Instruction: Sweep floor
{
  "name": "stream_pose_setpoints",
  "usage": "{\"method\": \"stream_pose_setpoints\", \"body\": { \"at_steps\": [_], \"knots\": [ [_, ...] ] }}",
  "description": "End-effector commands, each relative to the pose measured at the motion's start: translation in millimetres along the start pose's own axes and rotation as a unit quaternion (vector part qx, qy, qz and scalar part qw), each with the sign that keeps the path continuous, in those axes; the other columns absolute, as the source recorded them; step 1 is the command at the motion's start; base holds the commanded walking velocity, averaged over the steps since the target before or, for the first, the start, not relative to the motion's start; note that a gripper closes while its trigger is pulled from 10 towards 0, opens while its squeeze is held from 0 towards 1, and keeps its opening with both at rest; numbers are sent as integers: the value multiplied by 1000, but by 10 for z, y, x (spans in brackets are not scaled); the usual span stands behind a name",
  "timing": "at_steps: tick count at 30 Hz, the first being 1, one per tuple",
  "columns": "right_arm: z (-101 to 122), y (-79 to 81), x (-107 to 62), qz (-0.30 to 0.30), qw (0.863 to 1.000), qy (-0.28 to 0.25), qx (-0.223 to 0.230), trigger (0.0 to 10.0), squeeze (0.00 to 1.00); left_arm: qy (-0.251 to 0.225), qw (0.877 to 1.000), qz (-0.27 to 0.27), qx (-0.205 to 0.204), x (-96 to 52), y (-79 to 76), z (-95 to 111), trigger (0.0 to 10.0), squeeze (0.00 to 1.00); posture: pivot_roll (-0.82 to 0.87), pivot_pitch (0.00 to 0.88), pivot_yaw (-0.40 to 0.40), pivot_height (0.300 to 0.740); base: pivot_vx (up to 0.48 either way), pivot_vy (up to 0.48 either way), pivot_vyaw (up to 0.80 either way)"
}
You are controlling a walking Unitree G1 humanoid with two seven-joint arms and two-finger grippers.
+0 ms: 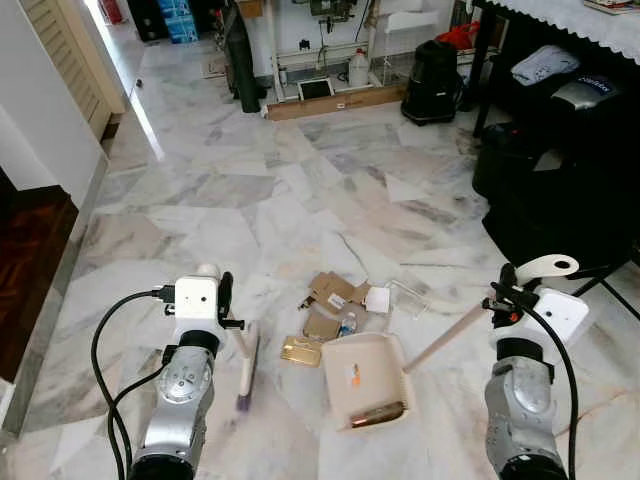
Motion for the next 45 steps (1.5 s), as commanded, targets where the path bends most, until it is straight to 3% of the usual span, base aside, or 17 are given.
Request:
{"method": "stream_pose_setpoints", "body": {
  "at_steps": [1, 9, 20, 45],
  "knots": [
    [140, 68, 53, 9, 1000, -28, 4, 10000, 0, -21, 1000, 7, 5, 33, 42, 75, 10000, 0, -9, 0, 99, 740, 0, 0, 769],
    [140, 193, 112, 24, 1000, -15, 9, 10000, 0, -33, 999, 33, 12, 101, 158, 158, 10000, 0, 30, 0, 40, 740, 0, 0, 778],
    [152, 357, 227, 36, 999, -4, 22, 10000, 0, -32, 998, 55, 28, 31, 311, 152, 10000, 0, 80, 0, 25, 740, 0, 0, 777],
    [132, 378, 228, 39, 999, 0, 27, 10000, 0, -31, 998, 53, 30, 50, 282, 165, 10000, 0, 76, 11, 33, 740, 0, 0, 778]
  ]
}}
Point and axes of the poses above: a point about 5 cm out from each wrist's last joint towards the gripper, its own x axis pointing out of the wrist towards the gripper, its own z axis along the axis of the wrist's last joint, y = z × x, the point moved 1 cm from there along x, pointing out of the wrist towards the gripper, and after that the axes turned 3 degrees about -x, right-handed, at the moved point
